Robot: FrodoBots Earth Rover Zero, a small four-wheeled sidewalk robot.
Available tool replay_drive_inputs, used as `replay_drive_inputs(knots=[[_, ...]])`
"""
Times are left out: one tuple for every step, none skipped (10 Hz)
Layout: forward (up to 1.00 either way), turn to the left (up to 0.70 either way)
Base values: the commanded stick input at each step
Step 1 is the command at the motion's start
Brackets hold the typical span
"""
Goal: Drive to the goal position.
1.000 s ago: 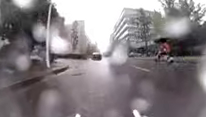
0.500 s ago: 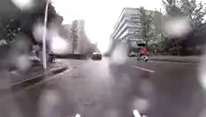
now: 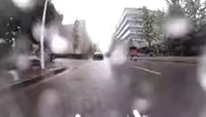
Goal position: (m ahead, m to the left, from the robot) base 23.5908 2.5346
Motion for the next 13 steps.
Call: replay_drive_inputs(knots=[[0.70,0.00],[0.70,0.00],[0.70,0.00],[0.70,0.00],[0.70,0.00],[0.70,0.00],[0.70,0.00],[0.70,0.00],[0.70,0.00],[0.70,0.00],[0.70,0.00],[0.70,0.00],[0.70,0.00]])
